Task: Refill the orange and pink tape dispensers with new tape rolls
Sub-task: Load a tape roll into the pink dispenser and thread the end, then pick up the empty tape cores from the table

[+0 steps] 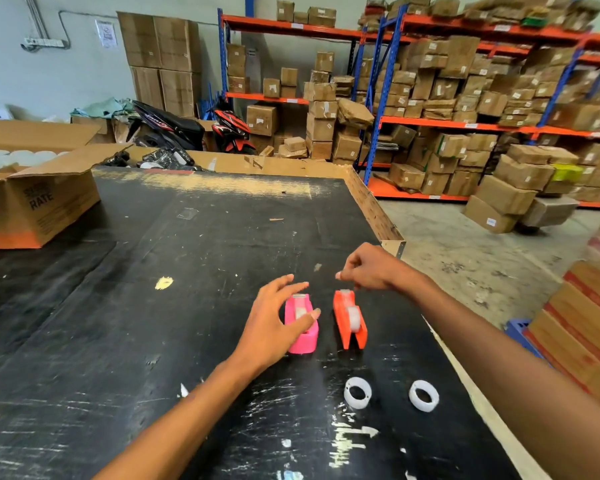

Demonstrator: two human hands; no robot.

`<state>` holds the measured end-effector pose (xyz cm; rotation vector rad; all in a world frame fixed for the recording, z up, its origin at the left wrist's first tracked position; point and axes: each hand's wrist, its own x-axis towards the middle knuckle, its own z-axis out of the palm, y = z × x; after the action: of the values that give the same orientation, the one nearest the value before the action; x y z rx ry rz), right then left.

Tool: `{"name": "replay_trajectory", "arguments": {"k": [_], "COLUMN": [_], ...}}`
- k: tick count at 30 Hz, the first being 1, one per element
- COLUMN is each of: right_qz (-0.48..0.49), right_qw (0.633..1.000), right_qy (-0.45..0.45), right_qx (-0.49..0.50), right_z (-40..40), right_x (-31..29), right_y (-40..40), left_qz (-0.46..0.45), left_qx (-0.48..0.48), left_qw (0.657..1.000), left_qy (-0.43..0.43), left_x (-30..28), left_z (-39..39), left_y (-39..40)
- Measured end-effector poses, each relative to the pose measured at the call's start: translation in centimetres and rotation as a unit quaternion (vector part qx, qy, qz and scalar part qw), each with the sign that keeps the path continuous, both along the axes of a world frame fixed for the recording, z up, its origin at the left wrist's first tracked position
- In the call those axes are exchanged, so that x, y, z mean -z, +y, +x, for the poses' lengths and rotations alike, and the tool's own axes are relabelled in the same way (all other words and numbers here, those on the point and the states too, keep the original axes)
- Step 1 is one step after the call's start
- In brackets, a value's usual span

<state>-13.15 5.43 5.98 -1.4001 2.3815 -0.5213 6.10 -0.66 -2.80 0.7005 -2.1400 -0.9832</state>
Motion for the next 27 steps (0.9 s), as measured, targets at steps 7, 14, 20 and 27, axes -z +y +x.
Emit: {"name": "replay_trajectory", "arguments": {"k": [7, 14, 20, 27], "right_qz": [0.118, 0.225, 0.151, 0.118], "right_qw": [0.991, 0.974, 0.986, 0.988], "right_qy": [-0.055, 0.034, 0.064, 0.043], "right_qx": [0.036, -0.009, 0.017, -0.092], "right_z": [-1.1, 0.7, 1.6, 6.4], "right_x": [0.8, 4.3, 7.0, 5.4], "right_y": [9.7, 15.3, 15.5, 9.7], "left_qz": [-0.085, -0.278, -0.273, -0.232], "left_qx": [0.162, 0.220, 0.214, 0.162], "left_qw": [0.980, 0.886, 0.897, 0.916], "left_qy": [-0.083, -0.300, -0.273, -0.285], "left_x": [0.2, 1.7, 2.1, 1.1], "left_z": [-2.5, -3.2, -2.2, 3.0], "left_y": [4.8, 6.5, 6.7, 2.3]}}
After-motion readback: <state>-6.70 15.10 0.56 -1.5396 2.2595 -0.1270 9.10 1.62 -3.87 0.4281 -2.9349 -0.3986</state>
